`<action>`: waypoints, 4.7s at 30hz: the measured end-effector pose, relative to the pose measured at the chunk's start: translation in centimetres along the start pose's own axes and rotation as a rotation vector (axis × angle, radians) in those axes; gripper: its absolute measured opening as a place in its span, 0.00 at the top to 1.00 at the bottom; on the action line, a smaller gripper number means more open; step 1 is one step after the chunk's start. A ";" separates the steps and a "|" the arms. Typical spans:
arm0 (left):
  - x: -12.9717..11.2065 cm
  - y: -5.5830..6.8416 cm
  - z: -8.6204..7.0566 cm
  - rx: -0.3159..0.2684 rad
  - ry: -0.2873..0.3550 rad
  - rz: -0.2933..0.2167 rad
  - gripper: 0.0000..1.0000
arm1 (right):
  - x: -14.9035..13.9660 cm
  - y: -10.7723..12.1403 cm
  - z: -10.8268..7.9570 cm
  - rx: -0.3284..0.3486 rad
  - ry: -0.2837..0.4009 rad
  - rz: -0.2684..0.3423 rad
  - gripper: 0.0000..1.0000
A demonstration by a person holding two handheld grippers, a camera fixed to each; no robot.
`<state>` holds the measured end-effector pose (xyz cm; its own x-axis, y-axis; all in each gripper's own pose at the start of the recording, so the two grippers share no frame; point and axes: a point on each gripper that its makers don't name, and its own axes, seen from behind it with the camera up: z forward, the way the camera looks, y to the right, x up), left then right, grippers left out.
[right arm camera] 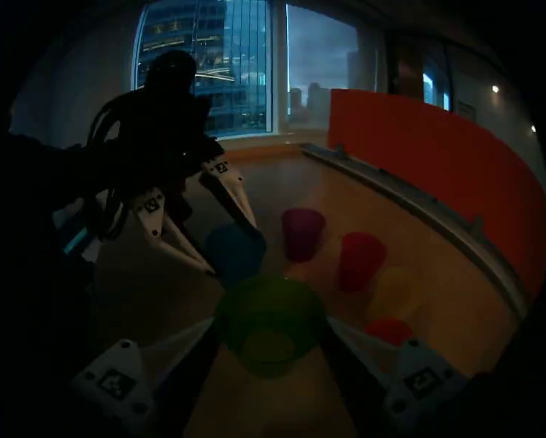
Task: Pour water
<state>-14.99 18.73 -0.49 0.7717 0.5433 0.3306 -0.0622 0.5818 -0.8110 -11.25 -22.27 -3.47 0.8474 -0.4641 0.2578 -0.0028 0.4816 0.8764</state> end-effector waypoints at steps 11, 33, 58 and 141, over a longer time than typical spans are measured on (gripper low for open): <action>-1.2 0.0 1.1 -0.013 -0.018 -0.005 0.08 | -1.6 0.0 1.3 0.005 -0.032 0.005 0.06; -2.9 -0.3 1.4 -0.017 -0.028 -0.033 0.05 | -3.0 0.7 2.9 -0.015 -0.058 -0.004 0.05; -4.7 -0.4 0.1 0.012 -0.052 -0.049 0.02 | -4.5 0.9 4.0 -0.034 -0.065 -0.010 0.04; 2.6 -8.2 -16.7 0.652 0.521 -0.242 0.01 | 1.9 8.3 -12.8 -0.693 0.338 0.132 0.00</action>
<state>-1.94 5.27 -1.03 0.9921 0.1062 0.0664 -0.0859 0.9628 -0.2561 -2.84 -9.63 -0.88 0.9791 -0.1731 0.1066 0.1235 0.9230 0.3646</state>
